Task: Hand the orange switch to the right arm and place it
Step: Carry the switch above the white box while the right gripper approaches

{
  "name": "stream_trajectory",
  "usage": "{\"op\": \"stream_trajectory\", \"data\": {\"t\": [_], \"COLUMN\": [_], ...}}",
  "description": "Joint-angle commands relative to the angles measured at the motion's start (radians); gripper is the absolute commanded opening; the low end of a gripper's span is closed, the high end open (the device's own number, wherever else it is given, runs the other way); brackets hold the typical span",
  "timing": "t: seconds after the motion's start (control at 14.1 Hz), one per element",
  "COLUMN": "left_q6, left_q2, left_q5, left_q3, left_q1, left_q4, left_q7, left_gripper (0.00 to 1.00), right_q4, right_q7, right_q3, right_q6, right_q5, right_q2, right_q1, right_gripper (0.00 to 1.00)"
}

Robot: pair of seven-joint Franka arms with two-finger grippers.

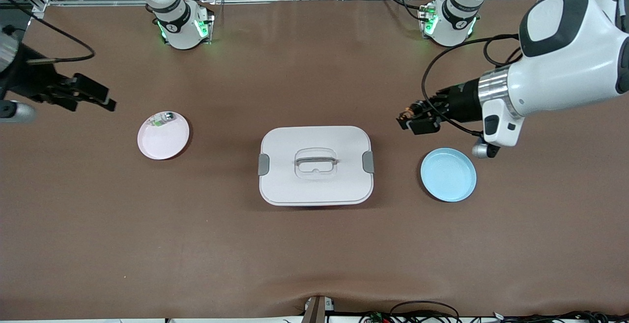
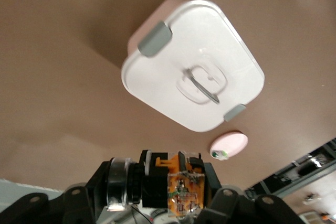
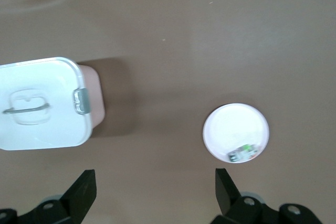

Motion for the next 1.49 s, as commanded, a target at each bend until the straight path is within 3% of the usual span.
{"op": "stream_trajectory", "data": {"t": [0.0, 0.28, 0.43, 0.64, 0.78, 0.99, 1.14, 1.42], "left_q6": [0.077, 0.263, 0.341, 0.481, 0.542, 0.605, 0.657, 0.67], "left_q2": [0.022, 0.039, 0.048, 0.074, 0.077, 0.102, 0.117, 0.134], "left_q5": [-0.088, -0.091, -0.082, -0.074, -0.061, -0.051, -0.012, 0.031], "left_q3": [-0.053, -0.071, -0.07, -0.068, -0.067, -0.065, -0.067, -0.067], "left_q1": [-0.004, -0.108, -0.168, -0.241, -0.283, -0.331, -0.359, -0.377], "left_q4": [0.026, 0.026, 0.031, 0.031, 0.031, 0.031, 0.031, 0.029], "left_q7": [-0.177, -0.458, -0.543, -0.662, -0.754, -0.865, -0.885, -0.918], "left_gripper": [0.28, 0.28, 0.28, 0.28, 0.28, 0.28, 0.28, 0.28], "right_q4": [-0.168, -0.398, -0.48, -0.528, -0.58, -0.586, -0.556, -0.451], "right_q7": [0.04, 0.068, 0.094, 0.129, 0.158, 0.185, 0.192, 0.224], "right_q3": [-0.006, -0.005, -0.005, -0.005, -0.005, -0.005, -0.005, -0.005], "right_q6": [0.099, 0.274, 0.367, 0.521, 0.651, 0.75, 0.779, 0.771], "right_q5": [0.046, 0.144, 0.15, 0.167, 0.254, 0.305, 0.385, 0.394], "right_q2": [-0.118, -0.269, -0.316, -0.323, -0.323, -0.291, -0.24, -0.143], "right_q1": [0.034, 0.091, 0.171, 0.295, 0.349, 0.406, 0.426, 0.438], "right_gripper": [1.0, 1.0, 1.0, 1.0, 1.0, 1.0, 1.0, 1.0]}}
